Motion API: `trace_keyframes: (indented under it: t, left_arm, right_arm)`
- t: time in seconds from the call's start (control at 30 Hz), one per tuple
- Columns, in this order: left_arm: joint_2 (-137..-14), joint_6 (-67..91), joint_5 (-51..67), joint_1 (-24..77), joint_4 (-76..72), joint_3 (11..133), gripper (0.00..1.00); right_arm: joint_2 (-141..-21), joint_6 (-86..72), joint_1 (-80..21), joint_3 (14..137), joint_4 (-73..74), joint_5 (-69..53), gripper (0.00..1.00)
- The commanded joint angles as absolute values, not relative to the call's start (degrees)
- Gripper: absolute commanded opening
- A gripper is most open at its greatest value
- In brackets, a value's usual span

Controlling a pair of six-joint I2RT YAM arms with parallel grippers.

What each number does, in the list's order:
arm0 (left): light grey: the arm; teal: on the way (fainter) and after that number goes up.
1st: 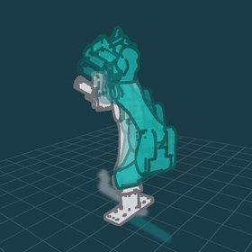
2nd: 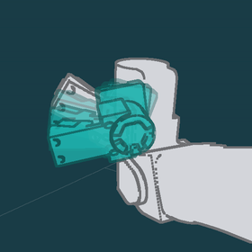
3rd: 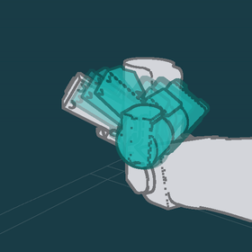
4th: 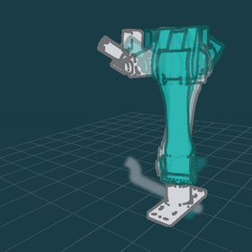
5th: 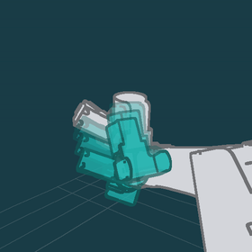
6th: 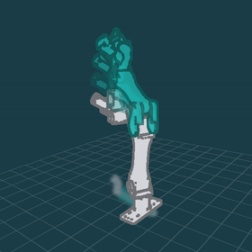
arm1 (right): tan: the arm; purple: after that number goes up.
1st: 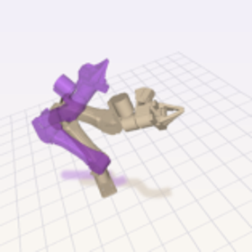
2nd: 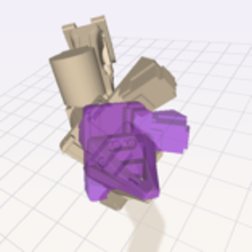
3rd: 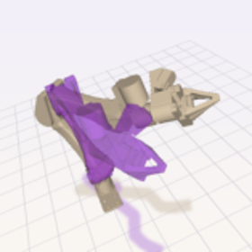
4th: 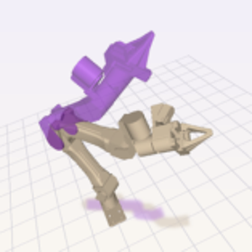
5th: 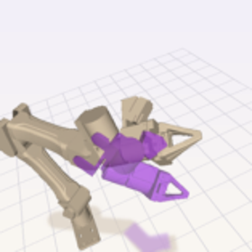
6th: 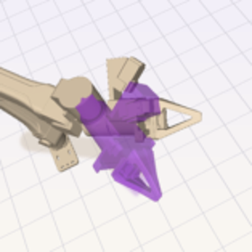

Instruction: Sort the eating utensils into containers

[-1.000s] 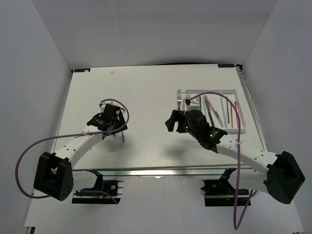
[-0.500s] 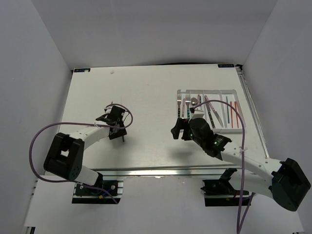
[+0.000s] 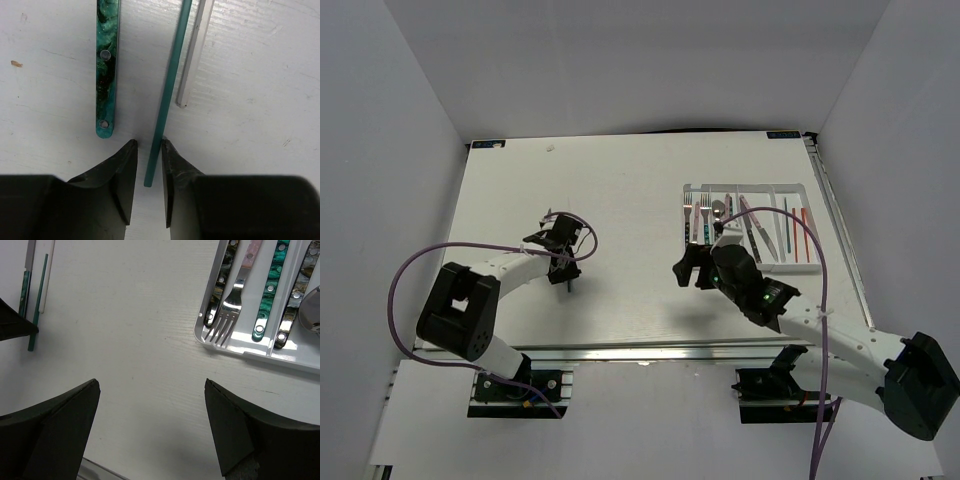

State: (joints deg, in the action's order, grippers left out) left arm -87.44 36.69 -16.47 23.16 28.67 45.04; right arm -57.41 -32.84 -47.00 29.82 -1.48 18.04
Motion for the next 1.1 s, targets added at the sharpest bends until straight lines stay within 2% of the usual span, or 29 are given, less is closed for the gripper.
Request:
trace_keyframes:
  t: [0.0,0.07,0.1,0.3,0.4,0.43,0.57,0.63,0.7,0.8,1.07]
  left_arm:
    - [-87.2,36.7,-16.1,23.6,31.5,43.8,0.35]
    - [-86.9,36.8,-16.7,23.6,31.9,43.2,0.3]
    - [-86.8,36.9,-17.1,23.6,32.7,43.1,0.24]
    - [-86.1,37.6,-15.4,23.6,31.1,41.8,0.21]
    - [-87.7,37.5,-12.5,23.6,28.1,39.7,0.13]
    - [-88.2,37.4,-10.8,23.6,26.7,39.2,0.0]
    - [-88.3,37.9,-12.3,24.0,27.5,38.9,0.0]
    - [-80.0,39.3,-17.5,25.3,30.7,39.7,0.0]
    - [-78.1,39.5,-17.6,25.4,30.8,40.0,0.0]
    - [-71.0,38.9,-15.3,25.7,30.8,41.0,0.0]
    - [-65.9,37.1,-5.8,25.8,29.5,42.3,0.0]
  right_arm:
    - [-55.8,-33.4,-47.5,29.8,-3.7,18.8,0.89]
    - [-55.3,-34.0,-47.5,29.5,-3.6,17.8,0.89]
    - [-54.5,-34.1,-47.5,29.4,-3.6,17.5,0.89]
    - [-49.8,-33.6,-47.5,28.2,-1.1,20.9,0.89]
    - [-47.5,-33.4,-47.5,27.8,-0.6,21.4,0.89]
    - [-46.9,-33.5,-47.5,27.7,-0.4,21.4,0.89]
    - [-45.4,-34.9,-47.5,27.6,-0.1,21.0,0.89]
    - [-46.5,-34.7,-47.5,26.4,-3.6,18.9,0.89]
    - [-47.2,-34.6,-47.5,26.4,-4.1,17.8,0.89]
    - [-50.7,-34.4,-47.5,26.3,-7.5,14.6,0.89]
    - [-59.2,-38.7,-47.0,28.3,-20.1,7.9,0.89]
